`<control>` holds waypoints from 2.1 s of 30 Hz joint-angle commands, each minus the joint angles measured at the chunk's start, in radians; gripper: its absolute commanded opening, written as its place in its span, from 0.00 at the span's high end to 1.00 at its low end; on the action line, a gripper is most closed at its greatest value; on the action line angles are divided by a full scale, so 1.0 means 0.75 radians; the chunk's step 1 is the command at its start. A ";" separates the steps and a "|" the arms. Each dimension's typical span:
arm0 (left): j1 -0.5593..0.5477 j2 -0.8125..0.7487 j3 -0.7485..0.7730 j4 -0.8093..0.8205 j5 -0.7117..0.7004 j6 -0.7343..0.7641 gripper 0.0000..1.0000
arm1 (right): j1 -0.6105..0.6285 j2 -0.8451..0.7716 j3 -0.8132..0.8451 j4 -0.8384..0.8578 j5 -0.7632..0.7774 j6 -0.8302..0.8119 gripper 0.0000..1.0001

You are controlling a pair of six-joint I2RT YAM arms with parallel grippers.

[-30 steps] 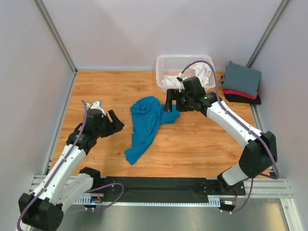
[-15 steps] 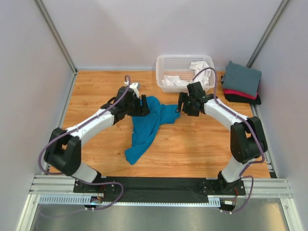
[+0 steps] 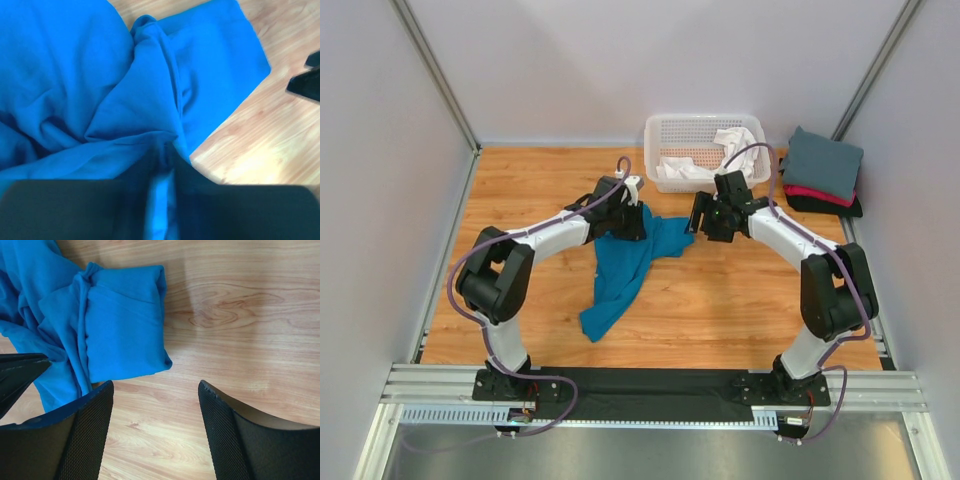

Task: Fold and stack the t-shirts
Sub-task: Flatten the tshirt out

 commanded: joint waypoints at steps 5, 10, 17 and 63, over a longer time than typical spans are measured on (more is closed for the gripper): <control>-0.002 -0.075 0.053 -0.029 -0.136 -0.028 1.00 | -0.008 0.064 0.062 0.118 -0.074 0.041 0.32; 0.051 -0.418 -0.067 -0.256 -0.564 -0.229 1.00 | 0.016 0.137 0.083 0.192 -0.077 0.062 0.37; 0.203 -0.877 -0.327 -0.528 -0.885 -0.548 1.00 | 0.041 0.223 0.113 0.243 -0.080 0.074 0.67; 0.522 -1.162 -0.360 -1.042 -1.209 -0.664 1.00 | 0.006 -0.685 -0.101 -0.377 0.196 -0.173 1.00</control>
